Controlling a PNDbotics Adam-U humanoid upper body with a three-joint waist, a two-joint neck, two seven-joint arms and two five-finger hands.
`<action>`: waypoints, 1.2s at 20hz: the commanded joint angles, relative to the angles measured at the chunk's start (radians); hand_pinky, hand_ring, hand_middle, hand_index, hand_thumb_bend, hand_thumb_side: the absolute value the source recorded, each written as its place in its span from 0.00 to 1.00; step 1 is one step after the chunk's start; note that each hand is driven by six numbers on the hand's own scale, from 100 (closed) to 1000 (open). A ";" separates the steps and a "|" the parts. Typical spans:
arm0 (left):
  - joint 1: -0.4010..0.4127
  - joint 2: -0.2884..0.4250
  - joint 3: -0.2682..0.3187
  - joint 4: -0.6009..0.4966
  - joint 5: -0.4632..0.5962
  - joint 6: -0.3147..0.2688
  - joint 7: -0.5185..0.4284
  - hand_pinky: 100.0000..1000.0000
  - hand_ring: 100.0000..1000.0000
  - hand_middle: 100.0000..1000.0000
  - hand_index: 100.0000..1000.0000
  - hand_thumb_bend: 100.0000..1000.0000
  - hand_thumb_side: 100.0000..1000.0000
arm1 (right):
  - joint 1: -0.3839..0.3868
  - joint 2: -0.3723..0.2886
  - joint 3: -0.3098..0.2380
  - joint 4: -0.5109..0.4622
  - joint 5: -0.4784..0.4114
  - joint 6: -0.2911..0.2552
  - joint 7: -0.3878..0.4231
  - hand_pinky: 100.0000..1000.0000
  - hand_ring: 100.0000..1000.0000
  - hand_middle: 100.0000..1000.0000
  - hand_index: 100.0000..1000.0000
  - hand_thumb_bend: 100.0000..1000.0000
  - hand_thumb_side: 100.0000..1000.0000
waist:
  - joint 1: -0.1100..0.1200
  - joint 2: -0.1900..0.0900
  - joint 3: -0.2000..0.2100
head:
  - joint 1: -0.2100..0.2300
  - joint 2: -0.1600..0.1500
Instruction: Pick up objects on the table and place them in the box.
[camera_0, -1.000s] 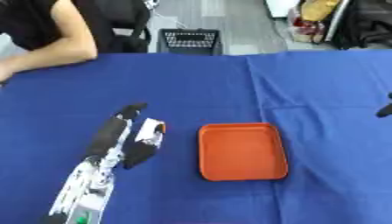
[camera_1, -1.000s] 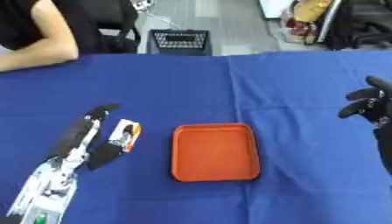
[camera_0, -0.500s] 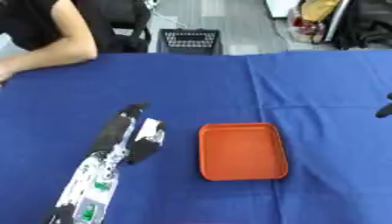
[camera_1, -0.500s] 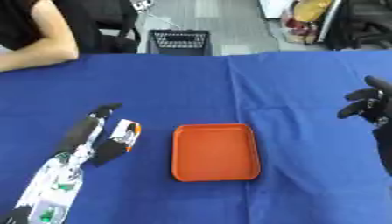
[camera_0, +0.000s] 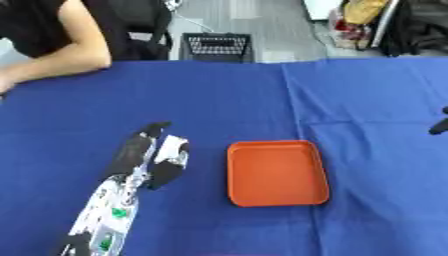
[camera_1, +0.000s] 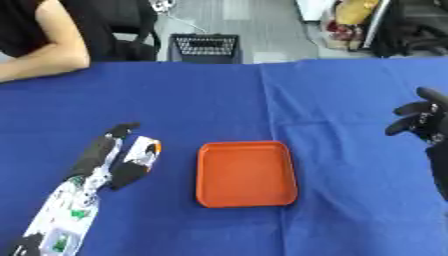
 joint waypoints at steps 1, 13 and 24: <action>-0.015 0.009 0.003 -0.005 -0.016 -0.006 -0.004 1.00 1.00 0.90 1.00 0.24 0.63 | -0.009 -0.013 -0.004 -0.012 0.001 -0.002 0.001 0.52 0.51 0.61 0.89 0.00 0.88 | -0.001 -0.012 -0.002 | 0.004 -0.009; -0.013 0.012 0.005 0.013 -0.046 -0.007 -0.010 1.00 1.00 0.90 1.00 0.24 0.64 | -0.009 -0.013 -0.004 -0.011 0.000 -0.003 0.003 0.52 0.51 0.61 0.89 0.00 0.88 | -0.001 -0.011 -0.002 | 0.006 -0.011; -0.009 0.006 0.009 0.020 -0.047 0.004 0.002 1.00 1.00 0.89 1.00 0.23 0.63 | -0.010 -0.012 -0.004 -0.012 -0.001 -0.001 0.003 0.52 0.51 0.61 0.89 0.00 0.88 | -0.001 -0.012 -0.003 | 0.004 -0.014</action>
